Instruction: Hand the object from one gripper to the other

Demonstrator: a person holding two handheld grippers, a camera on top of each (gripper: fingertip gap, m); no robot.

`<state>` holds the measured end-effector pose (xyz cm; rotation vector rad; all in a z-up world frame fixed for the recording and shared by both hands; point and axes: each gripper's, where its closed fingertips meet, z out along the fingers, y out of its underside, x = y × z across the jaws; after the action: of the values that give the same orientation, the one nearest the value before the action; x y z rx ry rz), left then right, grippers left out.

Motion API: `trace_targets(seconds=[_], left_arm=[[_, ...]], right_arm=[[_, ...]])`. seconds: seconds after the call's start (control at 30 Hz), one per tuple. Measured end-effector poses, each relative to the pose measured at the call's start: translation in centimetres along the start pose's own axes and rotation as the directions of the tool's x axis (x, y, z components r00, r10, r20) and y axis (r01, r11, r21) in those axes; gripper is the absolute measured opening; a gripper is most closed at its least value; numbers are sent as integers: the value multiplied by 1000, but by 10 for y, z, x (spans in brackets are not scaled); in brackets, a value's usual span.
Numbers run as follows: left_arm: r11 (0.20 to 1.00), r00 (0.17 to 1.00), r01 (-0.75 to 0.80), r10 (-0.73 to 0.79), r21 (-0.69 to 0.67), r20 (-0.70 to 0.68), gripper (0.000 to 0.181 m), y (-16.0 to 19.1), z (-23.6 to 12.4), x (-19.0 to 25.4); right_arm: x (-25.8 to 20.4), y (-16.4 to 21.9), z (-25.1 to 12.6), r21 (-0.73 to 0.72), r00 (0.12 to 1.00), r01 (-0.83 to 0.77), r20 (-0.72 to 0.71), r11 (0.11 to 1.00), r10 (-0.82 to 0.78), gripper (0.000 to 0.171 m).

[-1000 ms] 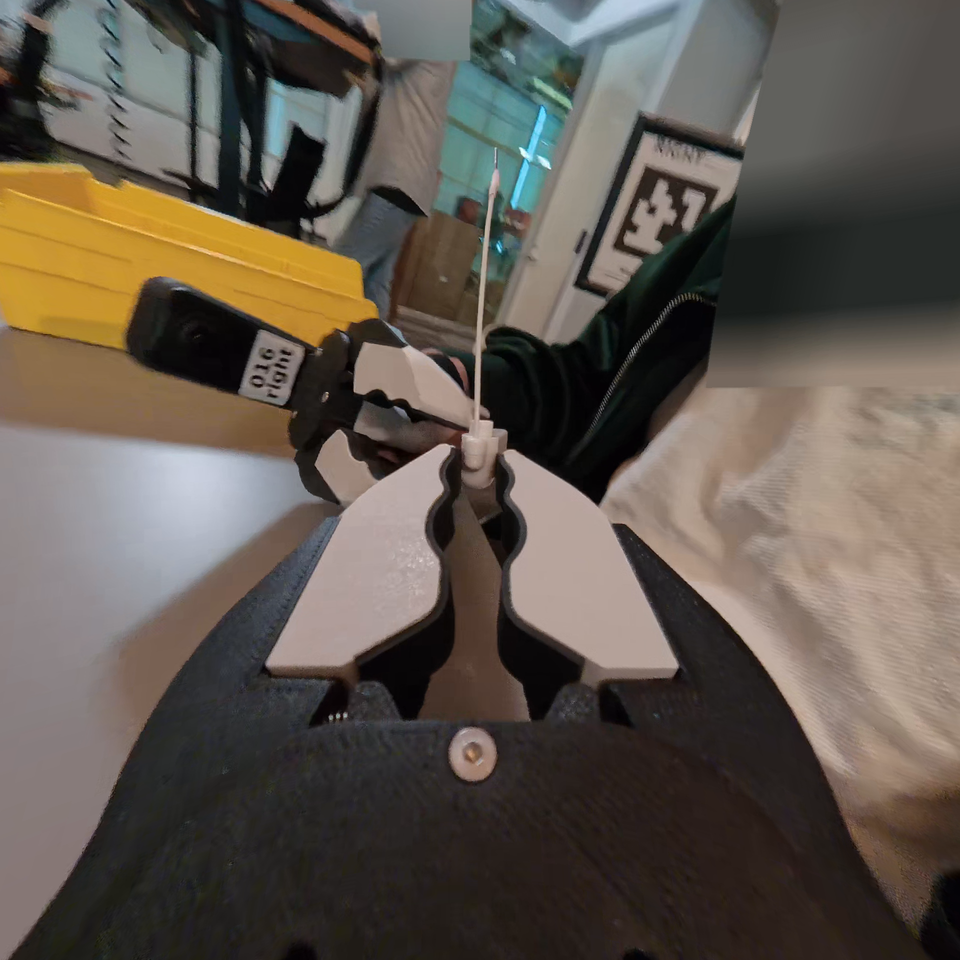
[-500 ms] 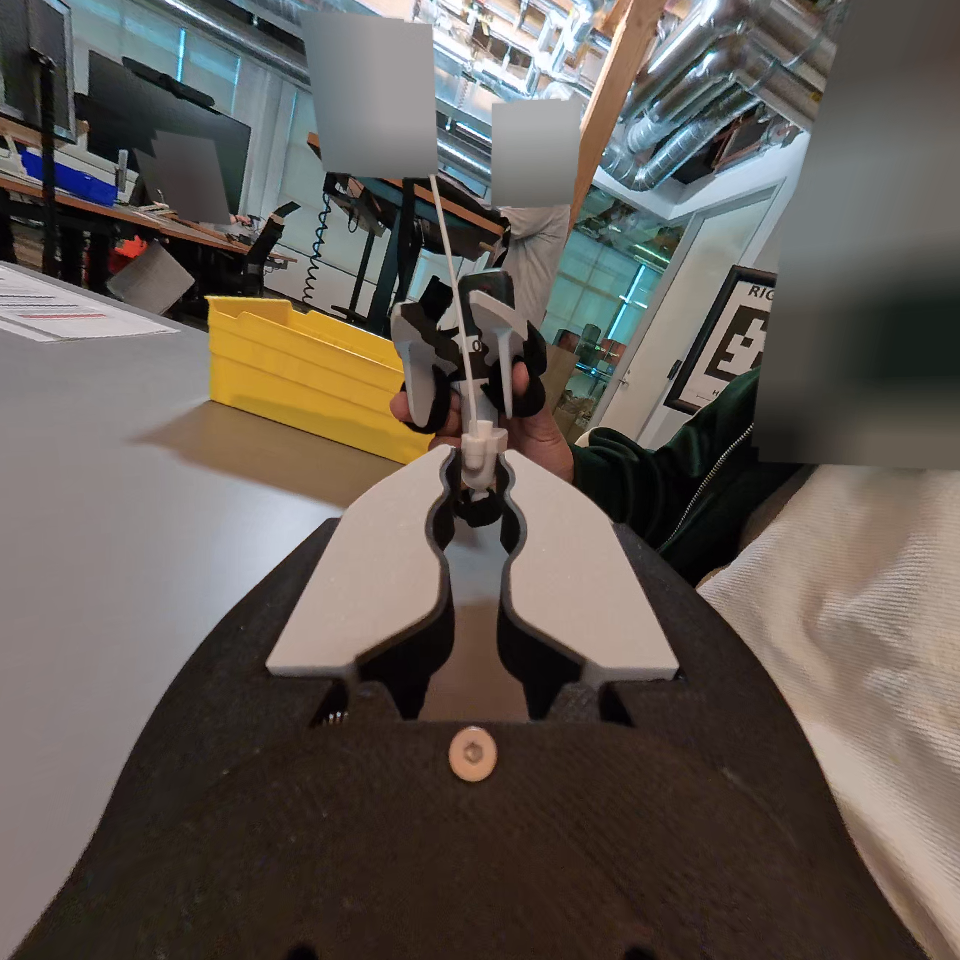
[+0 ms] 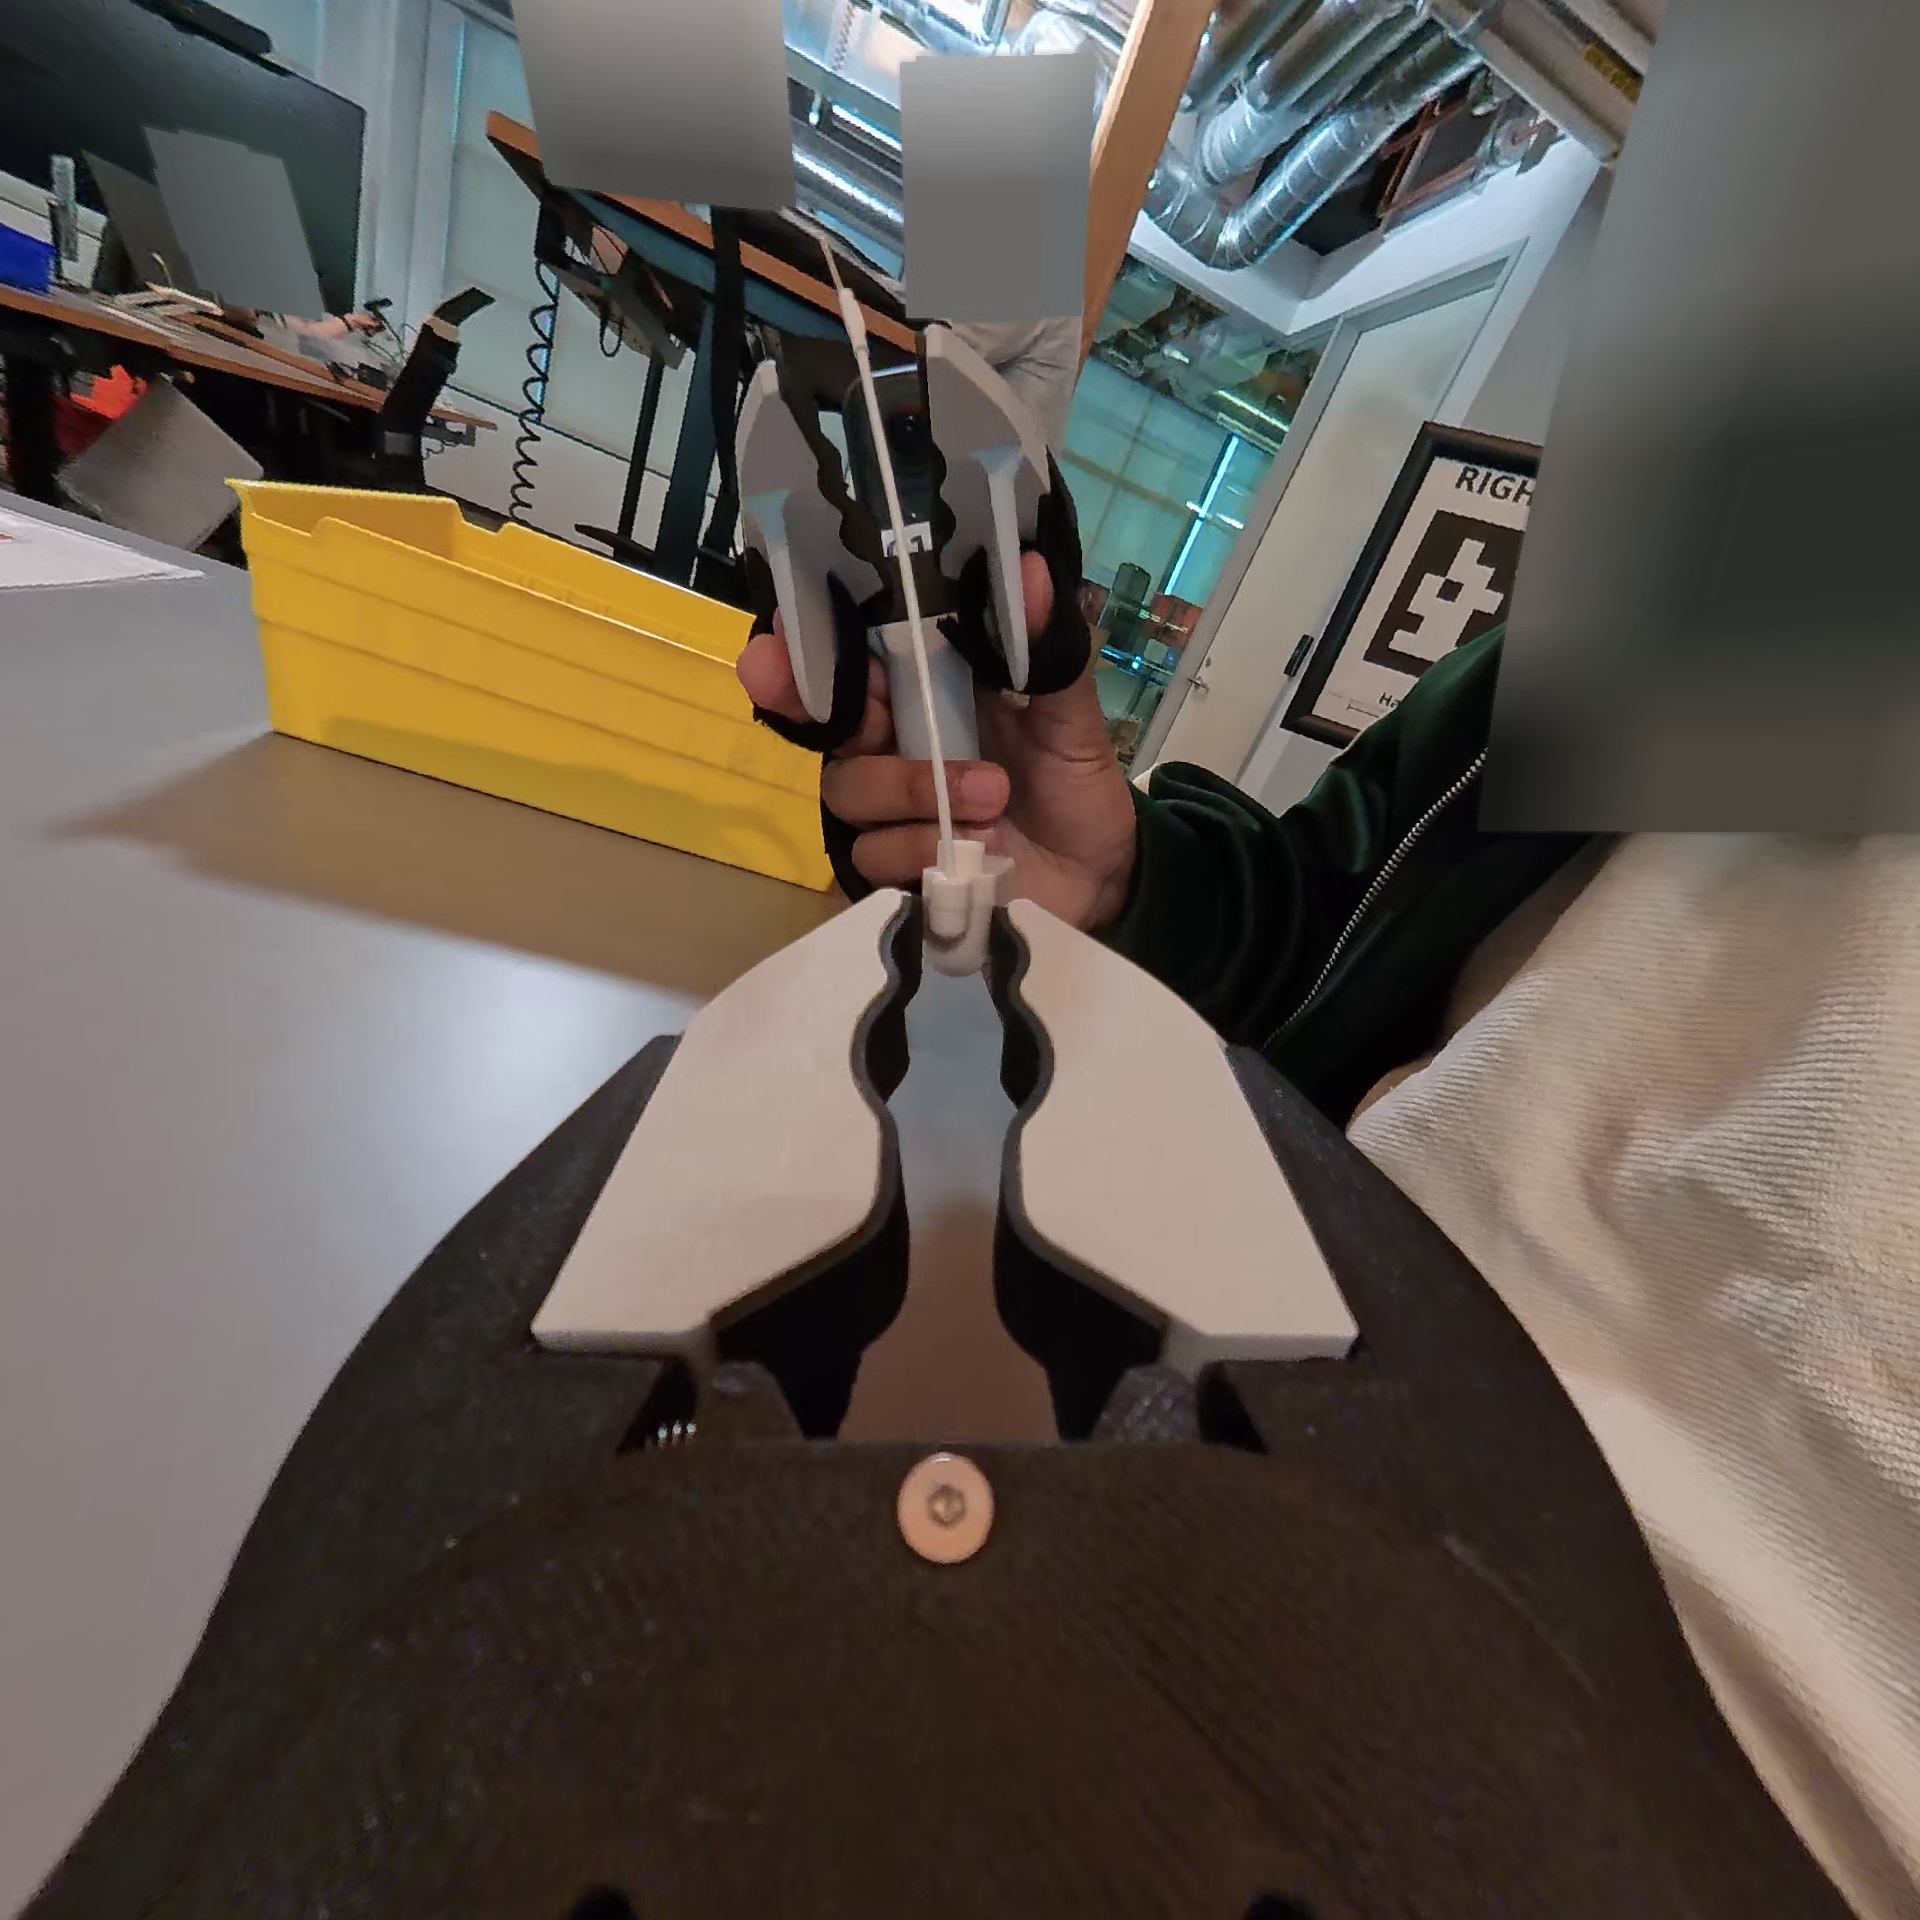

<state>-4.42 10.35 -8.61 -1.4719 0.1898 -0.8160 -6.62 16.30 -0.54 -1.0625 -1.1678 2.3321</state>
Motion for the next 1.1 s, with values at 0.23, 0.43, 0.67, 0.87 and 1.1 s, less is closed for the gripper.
trace_targets(seconds=[0.23, 0.43, 0.67, 0.87, 1.1], left_arm=[[1000, 1000, -7, 7, -28, -2, 11, 5, 3, 1], [999, 1000, -5, 5, -36, 3, 11, 7, 3, -1], [995, 998, 56, -56, -79, 1, 34, 15, 7, -4], [995, 997, 77, -75, -66, 34, 42, 14, 4, -12], [993, 991, 116, -115, -4, 73, 46, 6, -3, -22]], right_arm=[[-5, 0, 1, -18, 1000, 19, 3, 1000, -19, 18], [-6, 3, 1, -43, 999, 46, 3, 998, -46, 3], [-12, 12, 7, -123, 991, 136, 2, 983, -137, 3], [-14, 13, 10, -221, 958, 274, -18, 936, -285, 3], [-18, -48, -7, -180, 907, 390, -95, 903, -411, 3]])
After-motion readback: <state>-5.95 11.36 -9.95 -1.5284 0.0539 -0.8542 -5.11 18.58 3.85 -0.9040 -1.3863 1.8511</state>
